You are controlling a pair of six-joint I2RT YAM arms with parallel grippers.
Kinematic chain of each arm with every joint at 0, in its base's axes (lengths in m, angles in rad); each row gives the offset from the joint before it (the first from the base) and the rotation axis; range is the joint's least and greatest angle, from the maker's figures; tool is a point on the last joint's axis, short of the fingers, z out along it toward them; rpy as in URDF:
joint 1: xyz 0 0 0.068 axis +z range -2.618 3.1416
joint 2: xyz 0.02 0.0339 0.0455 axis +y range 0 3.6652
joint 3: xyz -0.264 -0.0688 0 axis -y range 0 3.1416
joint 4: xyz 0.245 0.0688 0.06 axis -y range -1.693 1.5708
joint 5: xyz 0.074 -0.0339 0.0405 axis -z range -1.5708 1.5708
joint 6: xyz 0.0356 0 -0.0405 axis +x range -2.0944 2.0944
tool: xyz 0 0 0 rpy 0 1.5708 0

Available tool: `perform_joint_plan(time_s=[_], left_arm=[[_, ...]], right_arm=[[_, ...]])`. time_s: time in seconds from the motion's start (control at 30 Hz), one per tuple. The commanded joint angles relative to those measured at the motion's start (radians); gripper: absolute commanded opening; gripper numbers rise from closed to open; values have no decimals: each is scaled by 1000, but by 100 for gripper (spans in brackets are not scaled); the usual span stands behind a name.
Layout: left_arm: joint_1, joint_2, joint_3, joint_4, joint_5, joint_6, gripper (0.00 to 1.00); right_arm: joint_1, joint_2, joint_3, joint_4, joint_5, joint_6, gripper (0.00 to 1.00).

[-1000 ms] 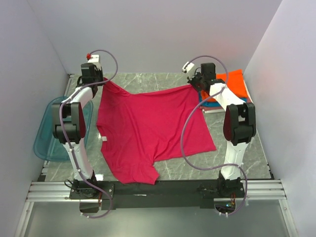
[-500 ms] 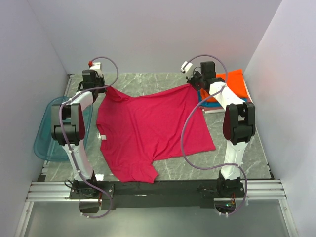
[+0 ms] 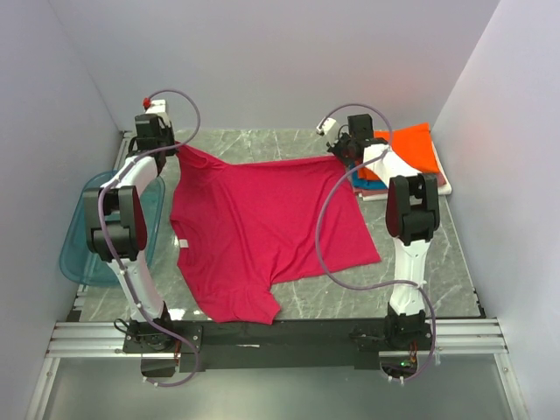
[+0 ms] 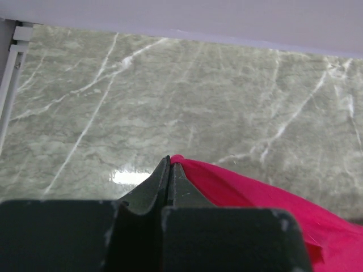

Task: Fold and stack the t-shirts
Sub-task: Fold the tshirt

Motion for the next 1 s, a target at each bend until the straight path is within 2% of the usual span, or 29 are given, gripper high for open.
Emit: perform_joint_plan(time_s=[0.0, 0.3, 0.47, 0.97], left_arm=[[9, 39, 88, -14, -17, 21, 0], [9, 133, 211, -32, -9, 7, 0], [6, 151, 241, -41, 11, 10, 0], [-1, -42, 44, 25, 104, -42, 0]], right_arm=[[10, 2, 84, 41, 32, 22, 0], [22, 95, 208, 31, 66, 3, 0], [22, 115, 217, 64, 86, -16, 0], [21, 2, 55, 125, -8, -54, 0]])
